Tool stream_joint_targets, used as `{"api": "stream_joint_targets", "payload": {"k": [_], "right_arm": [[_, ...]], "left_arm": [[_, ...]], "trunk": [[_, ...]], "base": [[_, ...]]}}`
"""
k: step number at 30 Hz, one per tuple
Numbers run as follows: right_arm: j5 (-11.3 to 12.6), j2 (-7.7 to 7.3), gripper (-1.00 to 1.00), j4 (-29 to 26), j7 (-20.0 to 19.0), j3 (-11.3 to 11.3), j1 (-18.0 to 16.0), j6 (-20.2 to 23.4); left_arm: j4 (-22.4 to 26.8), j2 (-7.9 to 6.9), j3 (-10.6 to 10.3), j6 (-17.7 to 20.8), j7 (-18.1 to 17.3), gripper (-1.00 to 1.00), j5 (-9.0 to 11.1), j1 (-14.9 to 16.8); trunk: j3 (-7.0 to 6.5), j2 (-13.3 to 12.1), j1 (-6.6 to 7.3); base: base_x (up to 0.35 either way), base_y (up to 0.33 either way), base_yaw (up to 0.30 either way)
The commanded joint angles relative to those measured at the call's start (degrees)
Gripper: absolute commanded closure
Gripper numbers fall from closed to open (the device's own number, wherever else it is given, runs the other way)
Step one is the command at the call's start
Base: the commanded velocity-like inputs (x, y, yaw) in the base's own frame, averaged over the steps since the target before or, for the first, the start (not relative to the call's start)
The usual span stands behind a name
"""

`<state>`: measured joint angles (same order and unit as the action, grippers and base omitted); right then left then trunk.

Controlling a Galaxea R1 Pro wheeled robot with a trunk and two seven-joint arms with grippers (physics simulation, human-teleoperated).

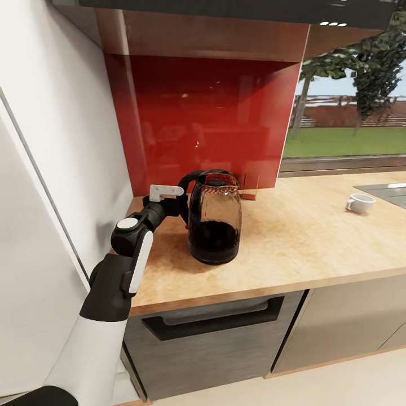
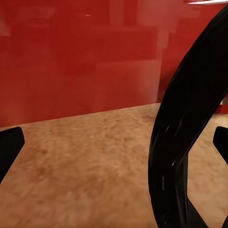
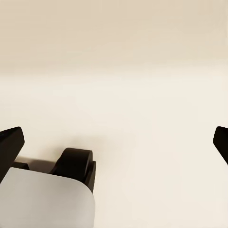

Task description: Set up a coffee station on the kitchen countertop: keep the coffee maker on the countertop, move the bottle of coffee from the kitchen shelf to the counter next to the coffee maker, place a paper coffee filter on top of the coffee maker, put the saucer next to the coffee maker with the coffee cup on the saucer, and place the electric kettle next to the coffee maker.

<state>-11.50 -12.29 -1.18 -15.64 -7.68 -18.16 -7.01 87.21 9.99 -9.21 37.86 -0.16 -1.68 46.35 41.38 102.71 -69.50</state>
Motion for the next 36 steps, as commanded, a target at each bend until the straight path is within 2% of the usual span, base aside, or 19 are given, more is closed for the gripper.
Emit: {"api": "stream_joint_targets", "payload": {"k": [1, 36], "right_arm": [[-0.56, -0.02, -1.0, 0.04, -0.18, -0.49, -0.03, -0.2], [-0.62, -0.02, -1.0, 0.04, -0.18, -0.49, -0.03, -0.17]], "left_arm": [[0.06, 0.01, -0.02, 0.29, -0.02, -1.0, -0.17, 0.03], [0.02, 0.01, -0.02, 0.37, -0.12, -1.0, -0.17, 0.06]], "trunk": [[0.05, 0.03, 0.01], [0.05, 0.03, 0.01]], "base": [[0.0, -0.016, 0.0], [0.014, -0.005, 0.0]]}}
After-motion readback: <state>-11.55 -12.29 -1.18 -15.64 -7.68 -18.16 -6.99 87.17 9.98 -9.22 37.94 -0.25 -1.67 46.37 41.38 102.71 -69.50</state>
